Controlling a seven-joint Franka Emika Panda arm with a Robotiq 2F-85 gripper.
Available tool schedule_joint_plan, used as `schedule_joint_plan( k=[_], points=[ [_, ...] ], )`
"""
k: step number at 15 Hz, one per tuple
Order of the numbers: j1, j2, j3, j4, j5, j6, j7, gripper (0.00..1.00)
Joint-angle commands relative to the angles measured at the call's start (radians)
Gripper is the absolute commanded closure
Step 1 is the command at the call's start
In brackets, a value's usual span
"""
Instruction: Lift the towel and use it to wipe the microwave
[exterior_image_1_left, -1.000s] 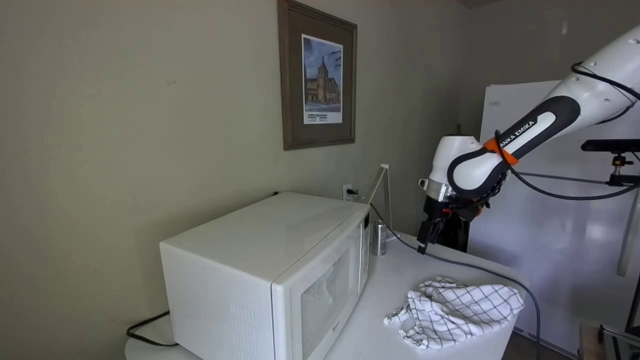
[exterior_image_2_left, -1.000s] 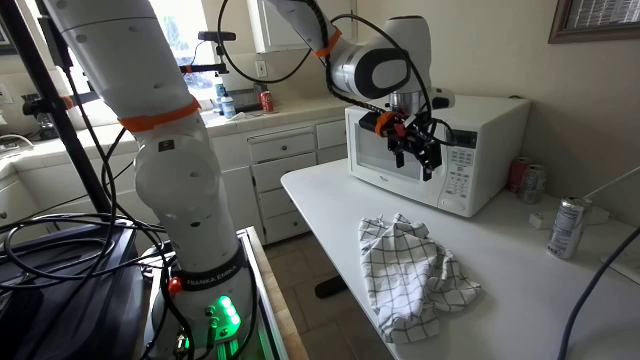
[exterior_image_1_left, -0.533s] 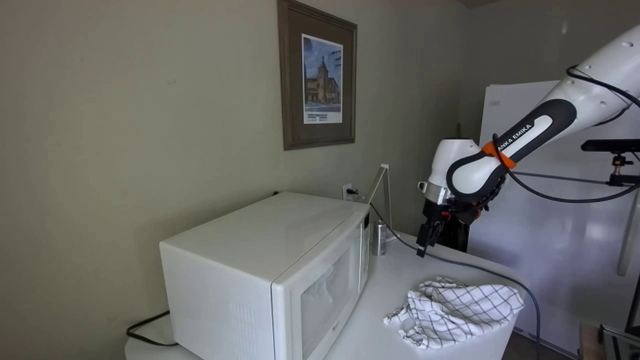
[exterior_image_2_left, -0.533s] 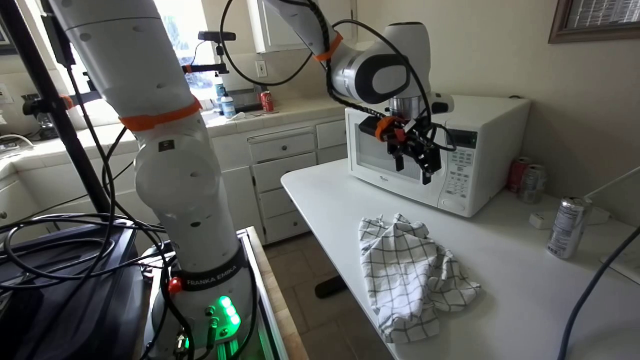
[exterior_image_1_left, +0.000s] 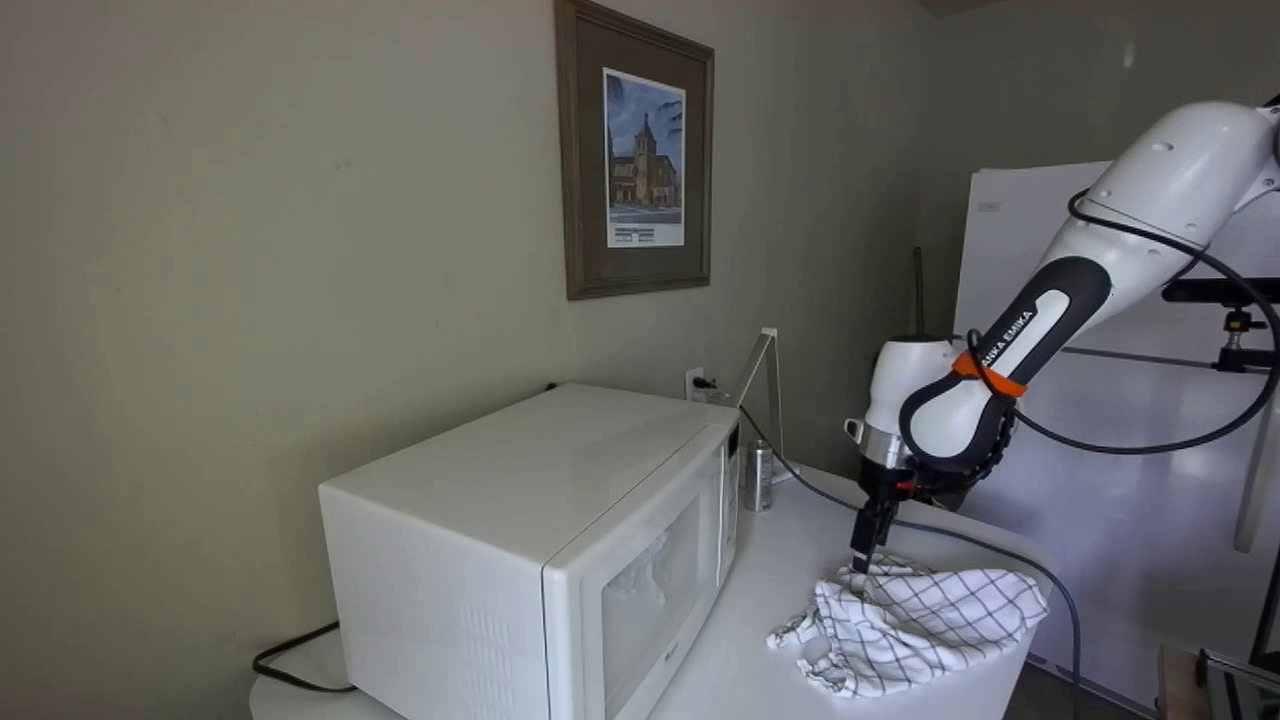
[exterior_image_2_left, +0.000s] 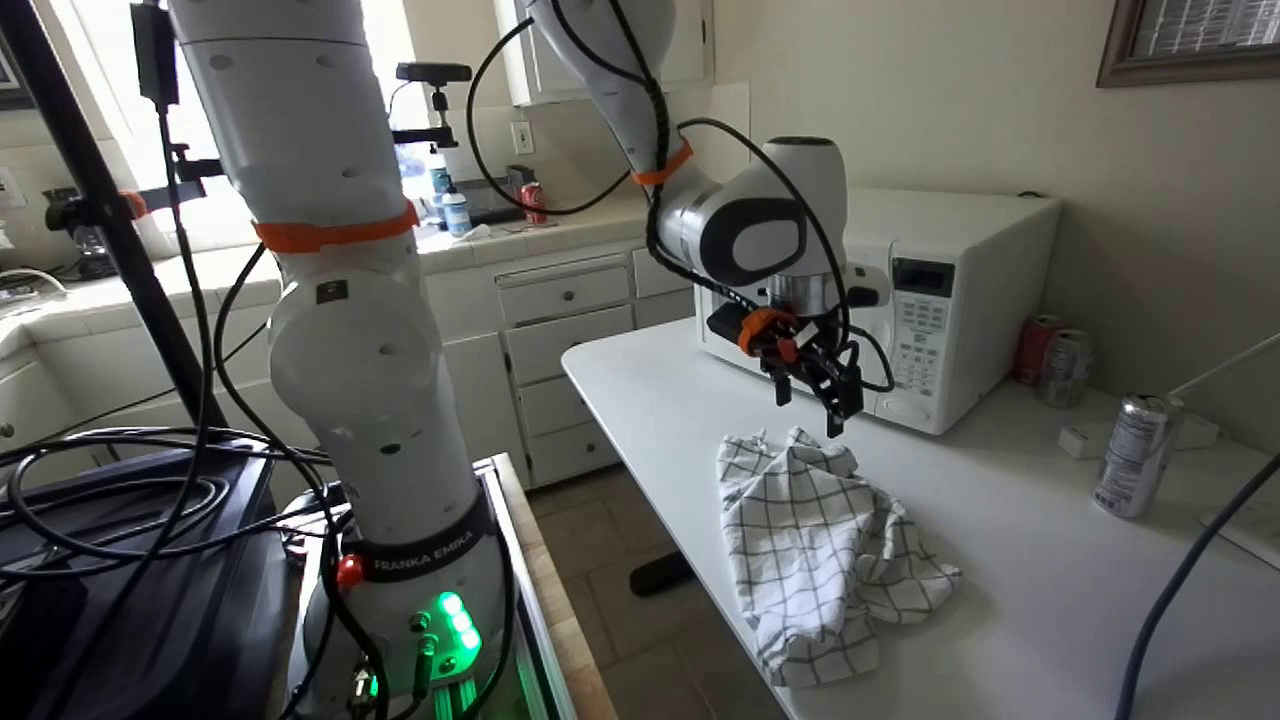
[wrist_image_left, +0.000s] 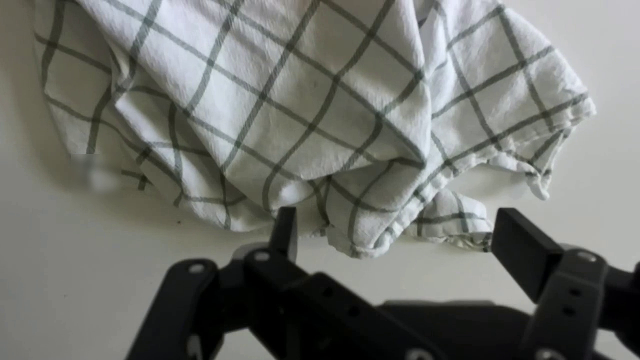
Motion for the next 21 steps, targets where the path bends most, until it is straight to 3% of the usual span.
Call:
schedule_joint_plan(
  k=[1, 4, 7, 8, 9, 14, 18, 21],
  points=[
    [-0.032, 0.102, -0.009, 0.014, -0.025, 0.071, -0.041, 0.00],
    [-0.076, 0.188, 0.025, 0.050, 0.069, 0.087, -0.141, 0.00],
    [-0.143, 0.283, 0.106, 0.114, 0.202, 0.106, -0.239, 0.00],
    [-0.166, 0.317, 0.133, 0.142, 0.229, 0.114, -0.257, 0.24],
    [-0.178, 0.351, 0.145, 0.168, 0.227, 0.134, -0.250, 0.26],
    [-0.210, 0.500, 0.175, 0.290, 0.156, 0.155, -0.201, 0.65],
    [-0.226, 0.490, 0.184, 0.302, 0.138, 0.111, -0.192, 0.95],
    [-0.229, 0.419, 0.193, 0.251, 0.134, 0.104, -0.192, 1.00]
  ],
)
